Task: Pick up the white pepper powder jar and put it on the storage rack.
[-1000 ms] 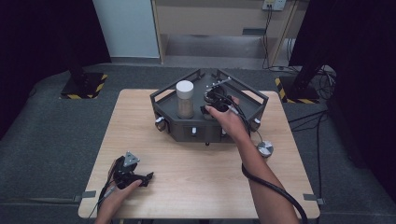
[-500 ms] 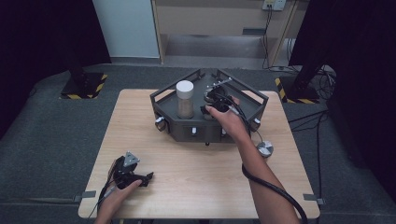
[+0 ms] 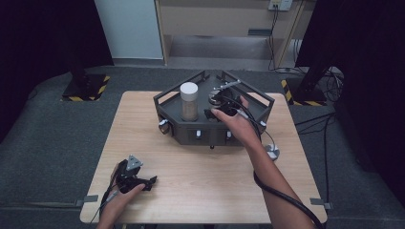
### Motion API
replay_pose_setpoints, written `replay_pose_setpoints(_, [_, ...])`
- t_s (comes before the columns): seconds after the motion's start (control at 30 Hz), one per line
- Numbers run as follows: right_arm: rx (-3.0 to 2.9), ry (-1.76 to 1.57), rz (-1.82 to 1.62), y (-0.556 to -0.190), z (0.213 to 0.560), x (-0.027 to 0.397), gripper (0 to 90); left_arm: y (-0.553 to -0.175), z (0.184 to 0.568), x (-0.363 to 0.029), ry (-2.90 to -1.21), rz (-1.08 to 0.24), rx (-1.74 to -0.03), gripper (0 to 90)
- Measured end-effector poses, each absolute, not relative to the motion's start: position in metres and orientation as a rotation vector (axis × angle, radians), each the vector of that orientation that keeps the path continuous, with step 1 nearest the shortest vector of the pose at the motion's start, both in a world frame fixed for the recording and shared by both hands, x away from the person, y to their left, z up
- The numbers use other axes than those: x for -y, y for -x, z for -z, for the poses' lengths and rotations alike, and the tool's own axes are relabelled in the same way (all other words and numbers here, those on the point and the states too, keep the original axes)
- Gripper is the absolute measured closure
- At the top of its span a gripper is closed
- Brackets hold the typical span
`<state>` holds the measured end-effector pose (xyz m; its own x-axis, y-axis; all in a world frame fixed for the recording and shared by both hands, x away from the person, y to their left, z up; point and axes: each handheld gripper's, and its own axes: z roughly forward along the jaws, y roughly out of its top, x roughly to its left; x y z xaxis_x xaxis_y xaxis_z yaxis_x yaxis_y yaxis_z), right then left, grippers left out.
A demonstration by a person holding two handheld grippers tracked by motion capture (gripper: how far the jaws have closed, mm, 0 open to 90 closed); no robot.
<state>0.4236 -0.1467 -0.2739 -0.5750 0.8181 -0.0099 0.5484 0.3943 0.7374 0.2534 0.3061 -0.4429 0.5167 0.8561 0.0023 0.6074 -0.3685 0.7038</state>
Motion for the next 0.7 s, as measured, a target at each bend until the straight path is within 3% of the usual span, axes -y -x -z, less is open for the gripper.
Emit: replay_pose_setpoints(0.7, [-2.253,-1.156,-1.05,-0.388,0.258,0.188,7.5,-0.253,0.443,-0.306,-2.106,-0.492,-1.188,0.0])
